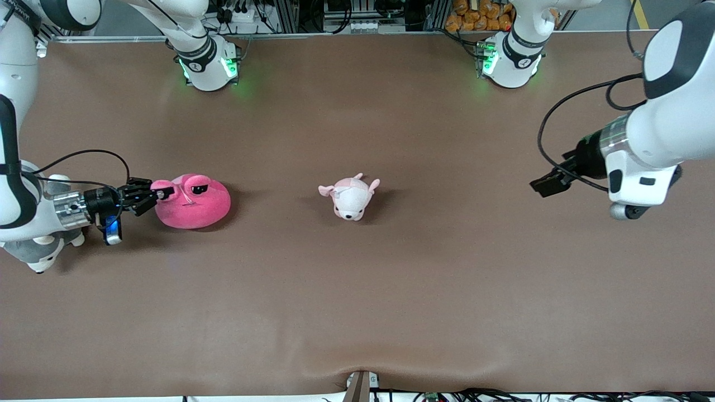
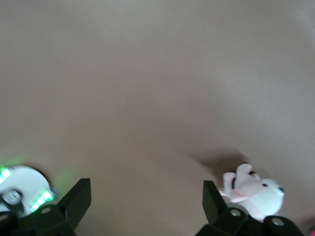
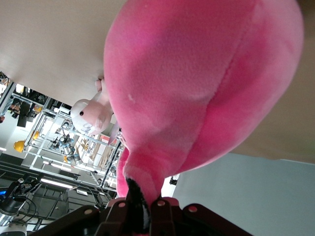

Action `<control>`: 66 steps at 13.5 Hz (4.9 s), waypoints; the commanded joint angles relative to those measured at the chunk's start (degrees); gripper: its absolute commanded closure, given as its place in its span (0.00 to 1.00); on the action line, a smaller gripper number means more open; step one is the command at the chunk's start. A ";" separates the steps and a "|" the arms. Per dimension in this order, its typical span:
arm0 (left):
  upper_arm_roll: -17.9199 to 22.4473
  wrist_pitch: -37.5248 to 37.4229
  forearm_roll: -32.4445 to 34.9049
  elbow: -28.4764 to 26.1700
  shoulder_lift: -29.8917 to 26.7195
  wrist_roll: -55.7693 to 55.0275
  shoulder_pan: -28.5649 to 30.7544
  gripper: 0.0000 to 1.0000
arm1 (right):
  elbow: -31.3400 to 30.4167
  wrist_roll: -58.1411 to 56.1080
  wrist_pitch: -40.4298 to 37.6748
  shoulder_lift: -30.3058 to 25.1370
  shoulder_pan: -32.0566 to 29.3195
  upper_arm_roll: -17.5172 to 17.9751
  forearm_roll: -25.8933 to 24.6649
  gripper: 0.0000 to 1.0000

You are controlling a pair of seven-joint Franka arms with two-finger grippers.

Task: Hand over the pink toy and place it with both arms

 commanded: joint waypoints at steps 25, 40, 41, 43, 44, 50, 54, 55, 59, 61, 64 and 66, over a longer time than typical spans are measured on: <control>-0.36 8.08 7.83 -24.62 -25.45 28.76 5.15 0.00 | -12.65 -17.40 33.57 -30.64 15.27 1.40 -37.71 0.00; -0.10 7.99 7.31 -22.16 -23.34 29.20 5.24 0.00 | 3.39 -7.22 11.31 -37.27 17.65 1.49 -45.20 0.00; -0.10 7.99 7.31 -22.24 -23.34 29.20 5.24 0.00 | 3.75 -7.21 9.72 -37.61 17.82 1.40 -45.20 0.00; -0.01 6.60 7.31 -21.98 -23.43 29.20 5.76 0.00 | 5.32 -7.74 9.53 -38.58 17.82 1.49 -45.20 0.00; -0.10 6.50 7.22 -21.81 -23.34 29.28 5.85 0.00 | 5.86 -7.83 9.35 -38.76 17.82 1.58 -45.20 0.00; -0.10 5.62 6.96 -18.47 -21.76 29.55 6.03 0.00 | 5.95 -8.44 9.44 -40.87 18.18 2.63 -48.35 0.00; -0.10 4.49 7.48 -17.59 -21.76 29.64 5.94 0.00 | 6.04 -7.75 9.18 -40.78 18.18 2.90 -48.89 0.00; -0.19 3.00 7.66 -16.72 -21.76 29.64 5.94 0.00 | 6.21 -7.31 9.26 -40.70 18.18 2.81 -48.63 0.00; -0.27 1.31 7.48 -16.53 -21.76 33.57 5.85 0.00 | 8.50 -7.39 9.09 -40.08 18.17 2.63 -48.27 0.00; -0.10 1.31 7.57 -16.44 -21.76 37.62 6.03 0.00 | 8.50 -7.48 9.09 -40.08 18.00 2.63 -48.27 0.00; 0.08 0.88 7.84 -16.44 -21.84 38.68 6.12 0.00 | 8.50 -7.57 9.09 -40.08 18.00 2.63 -48.27 0.00; 0.08 0.70 7.75 -16.36 -21.84 41.23 6.12 0.00 | 8.50 -7.65 9.09 -40.08 18.09 2.63 -48.27 0.00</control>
